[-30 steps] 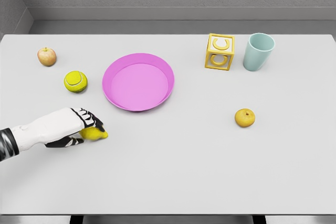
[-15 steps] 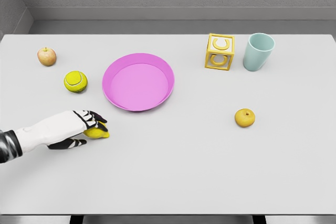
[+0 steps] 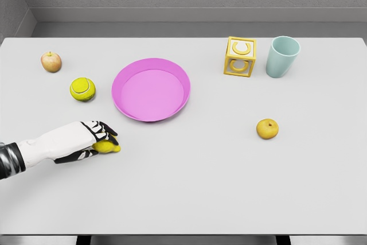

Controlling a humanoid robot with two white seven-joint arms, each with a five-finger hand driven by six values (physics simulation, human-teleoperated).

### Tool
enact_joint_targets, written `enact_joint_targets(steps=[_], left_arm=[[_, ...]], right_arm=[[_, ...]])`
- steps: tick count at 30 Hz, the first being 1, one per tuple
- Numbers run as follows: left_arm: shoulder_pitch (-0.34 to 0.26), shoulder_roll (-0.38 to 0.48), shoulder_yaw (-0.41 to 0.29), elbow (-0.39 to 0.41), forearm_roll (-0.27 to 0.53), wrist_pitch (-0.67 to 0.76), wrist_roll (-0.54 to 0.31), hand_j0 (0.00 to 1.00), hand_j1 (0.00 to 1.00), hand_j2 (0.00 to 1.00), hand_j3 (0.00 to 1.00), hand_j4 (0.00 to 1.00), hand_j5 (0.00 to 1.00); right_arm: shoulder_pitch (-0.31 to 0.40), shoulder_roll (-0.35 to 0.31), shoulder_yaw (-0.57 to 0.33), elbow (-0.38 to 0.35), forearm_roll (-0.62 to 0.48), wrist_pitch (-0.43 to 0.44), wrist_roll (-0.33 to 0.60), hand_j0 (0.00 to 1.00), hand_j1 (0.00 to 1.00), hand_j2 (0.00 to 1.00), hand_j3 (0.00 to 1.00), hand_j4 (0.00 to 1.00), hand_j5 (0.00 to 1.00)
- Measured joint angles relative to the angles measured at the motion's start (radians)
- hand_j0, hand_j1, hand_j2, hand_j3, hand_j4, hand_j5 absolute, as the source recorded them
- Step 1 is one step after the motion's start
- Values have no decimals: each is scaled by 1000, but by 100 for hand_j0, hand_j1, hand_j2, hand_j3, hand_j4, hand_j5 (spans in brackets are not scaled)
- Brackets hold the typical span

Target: Put the lemon on the plate with left arm

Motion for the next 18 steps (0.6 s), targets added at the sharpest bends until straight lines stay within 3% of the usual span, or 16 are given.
enact_joint_targets(steps=[13, 16, 18], left_arm=[[-101, -33, -1, 1, -9, -4, -3, 51, 51, 51, 51, 51, 51], [-169, -53, -4, 1, -10, -2, -3, 51, 51, 51, 51, 51, 51], [-253, -70, -25, 0, -10, 18, -3, 51, 51, 51, 51, 51, 51]], right_arm=[[0, 0, 0, 1, 0, 0, 0, 100, 100, 100, 100, 100, 100], [0, 0, 0, 1, 0, 0, 0, 100, 100, 100, 100, 100, 100], [0, 0, 0, 0, 0, 0, 0, 100, 100, 100, 100, 100, 100]])
